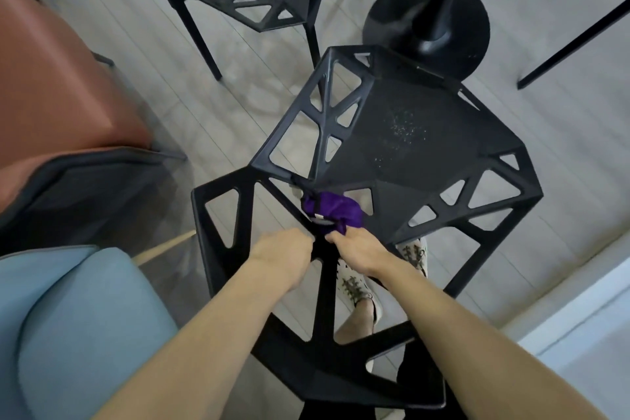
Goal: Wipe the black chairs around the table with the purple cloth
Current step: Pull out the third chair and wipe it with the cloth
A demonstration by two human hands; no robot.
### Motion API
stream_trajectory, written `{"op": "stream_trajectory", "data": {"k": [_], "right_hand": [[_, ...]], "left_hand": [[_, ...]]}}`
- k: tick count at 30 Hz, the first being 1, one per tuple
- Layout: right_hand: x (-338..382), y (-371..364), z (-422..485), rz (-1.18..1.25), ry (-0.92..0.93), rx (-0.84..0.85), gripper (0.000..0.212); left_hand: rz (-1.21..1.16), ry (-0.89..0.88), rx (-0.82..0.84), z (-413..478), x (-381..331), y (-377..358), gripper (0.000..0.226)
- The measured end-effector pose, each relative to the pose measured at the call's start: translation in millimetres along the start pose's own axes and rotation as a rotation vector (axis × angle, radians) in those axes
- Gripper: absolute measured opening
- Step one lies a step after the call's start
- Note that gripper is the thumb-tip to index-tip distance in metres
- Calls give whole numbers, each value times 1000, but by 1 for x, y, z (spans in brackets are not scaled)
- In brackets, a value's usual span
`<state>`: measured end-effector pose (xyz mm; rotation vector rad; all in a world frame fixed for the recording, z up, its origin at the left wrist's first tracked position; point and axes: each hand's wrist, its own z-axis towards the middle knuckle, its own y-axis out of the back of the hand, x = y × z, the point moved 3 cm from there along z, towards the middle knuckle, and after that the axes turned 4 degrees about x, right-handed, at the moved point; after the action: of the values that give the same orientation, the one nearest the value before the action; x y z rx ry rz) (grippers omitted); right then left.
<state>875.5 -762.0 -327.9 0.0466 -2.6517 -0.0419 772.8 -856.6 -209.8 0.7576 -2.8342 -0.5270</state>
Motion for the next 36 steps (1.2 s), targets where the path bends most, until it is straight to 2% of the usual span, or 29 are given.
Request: {"op": "stream_trajectory", "data": {"k": [3, 5, 8, 13, 16, 20, 23, 27, 29, 30, 32, 34, 36], "right_hand": [[28, 2, 18, -3, -1, 51, 36], [41, -4, 49, 46, 4, 14, 33], [40, -11, 77, 47, 7, -5, 51], [11, 25, 25, -98, 5, -1, 40], [-12, 27, -23, -291, 29, 77, 37], [-24, 10, -53, -199, 94, 40, 24], [-52, 27, -42, -250, 32, 38, 21], [-79, 44, -13, -335, -107, 20, 59], [-65, 30, -13, -306, -96, 16, 74], [-55, 21, -18, -253, -71, 13, 74], [-45, 6, -28, -177, -42, -6, 56], [-51, 9, -28, -206, -15, 8, 36], [-61, 32, -27, -323, -59, -3, 40]], "left_hand": [[48, -13, -30, 5, -2, 2, 29], [58, -15, -35, 8, -3, -2, 29], [37, -27, -38, 14, -4, -6, 28], [4, -65, -37, 13, 2, -5, 41], [-34, -65, -43, 9, 1, -3, 35], [-32, -35, -37, 7, -1, 0, 27], [-17, -13, -29, 4, -3, 0, 24], [39, -4, -45, 3, -8, 3, 23], [49, 5, -42, 3, -9, 2, 23], [52, 9, -41, 3, -9, 2, 22], [78, 12, -49, 3, -10, 4, 22], [90, 17, -56, 3, -9, 3, 19], [100, 32, -86, 3, -9, 2, 13]]}}
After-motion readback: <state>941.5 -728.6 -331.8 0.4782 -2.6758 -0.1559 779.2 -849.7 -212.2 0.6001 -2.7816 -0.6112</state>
